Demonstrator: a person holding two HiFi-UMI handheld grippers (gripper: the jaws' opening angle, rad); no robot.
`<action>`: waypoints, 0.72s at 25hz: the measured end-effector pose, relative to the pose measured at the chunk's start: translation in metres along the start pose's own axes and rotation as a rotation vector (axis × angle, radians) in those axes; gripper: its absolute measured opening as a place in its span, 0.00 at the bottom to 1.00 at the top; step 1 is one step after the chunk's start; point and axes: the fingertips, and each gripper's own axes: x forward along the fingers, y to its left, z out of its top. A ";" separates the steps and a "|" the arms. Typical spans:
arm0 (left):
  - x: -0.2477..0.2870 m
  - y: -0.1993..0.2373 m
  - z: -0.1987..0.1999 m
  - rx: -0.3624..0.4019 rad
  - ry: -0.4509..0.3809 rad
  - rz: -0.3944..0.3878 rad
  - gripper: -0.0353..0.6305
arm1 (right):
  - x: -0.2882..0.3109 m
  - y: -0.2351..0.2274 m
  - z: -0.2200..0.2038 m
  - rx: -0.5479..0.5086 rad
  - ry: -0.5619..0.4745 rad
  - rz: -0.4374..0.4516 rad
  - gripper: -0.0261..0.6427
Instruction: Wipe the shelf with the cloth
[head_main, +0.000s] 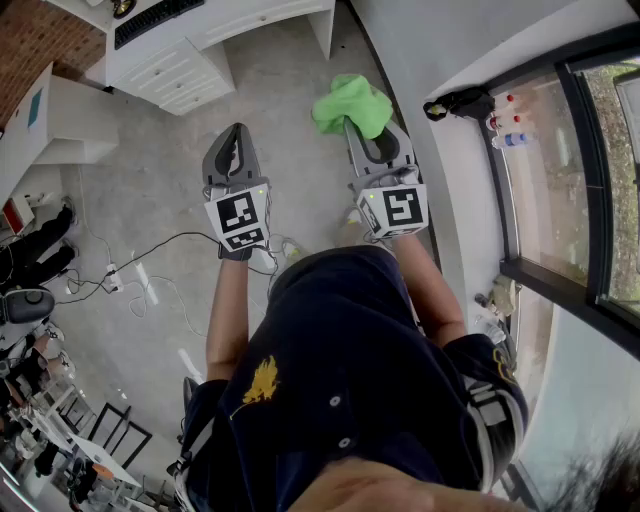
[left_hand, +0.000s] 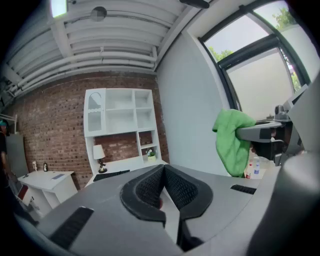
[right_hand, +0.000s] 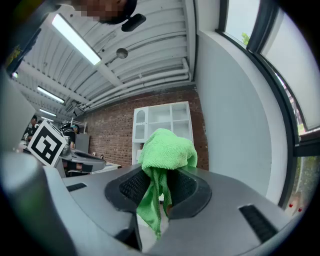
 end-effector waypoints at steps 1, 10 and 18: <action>0.016 -0.016 0.010 -0.015 -0.005 0.012 0.08 | 0.001 -0.026 -0.004 0.005 0.014 0.007 0.19; 0.109 -0.120 0.065 -0.014 0.014 0.002 0.08 | 0.010 -0.180 -0.020 0.042 0.047 -0.010 0.19; 0.174 -0.091 0.074 -0.059 0.001 0.049 0.08 | 0.067 -0.197 -0.016 0.038 0.028 0.037 0.19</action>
